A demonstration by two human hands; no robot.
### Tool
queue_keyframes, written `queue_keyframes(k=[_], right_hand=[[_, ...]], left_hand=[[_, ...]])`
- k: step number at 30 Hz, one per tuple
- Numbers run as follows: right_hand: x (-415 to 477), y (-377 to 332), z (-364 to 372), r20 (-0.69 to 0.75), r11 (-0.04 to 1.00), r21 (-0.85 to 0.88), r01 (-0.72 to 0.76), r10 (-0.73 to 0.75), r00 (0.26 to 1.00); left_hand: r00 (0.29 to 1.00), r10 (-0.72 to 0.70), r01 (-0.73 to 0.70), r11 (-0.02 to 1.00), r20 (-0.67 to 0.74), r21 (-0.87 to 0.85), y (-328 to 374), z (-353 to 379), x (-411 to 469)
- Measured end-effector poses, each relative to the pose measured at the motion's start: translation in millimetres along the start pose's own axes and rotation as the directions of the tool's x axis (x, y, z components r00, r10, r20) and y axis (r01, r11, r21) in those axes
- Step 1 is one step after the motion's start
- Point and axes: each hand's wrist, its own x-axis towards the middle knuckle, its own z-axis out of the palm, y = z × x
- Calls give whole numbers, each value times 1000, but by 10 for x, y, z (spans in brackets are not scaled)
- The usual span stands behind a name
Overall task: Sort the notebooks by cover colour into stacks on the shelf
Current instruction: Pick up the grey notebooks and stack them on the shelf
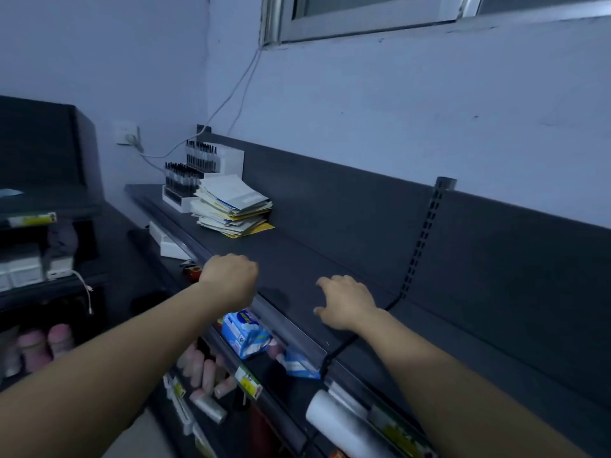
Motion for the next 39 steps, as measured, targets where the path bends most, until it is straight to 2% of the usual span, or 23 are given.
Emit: queue_keyframes(k=[13, 23, 31, 35, 39], right_hand=[[1830, -380, -5, -40, 995, 15, 103, -102, 994], [3090, -763, -24, -60, 988, 29, 149, -147, 987], [4024, -1101, 87, -60, 970, 243, 23, -9, 998], [4430, -1215, 90, -99, 969, 240, -53, 79, 992], [4714, -1229, 6, -139, 966, 233, -111, 146, 980]], left_hand=[[992, -120, 120, 993, 31, 7, -927, 509, 1274], [987, -164, 164, 987, -4, 5, -1698, 865, 2185], [988, -129, 120, 988, -90, -97, -2367, 1171, 3013], [988, -101, 89, 991, -115, -105, -2705, 1372, 3493], [995, -80, 67, 978, -57, -199, -2924, 1498, 3896]])
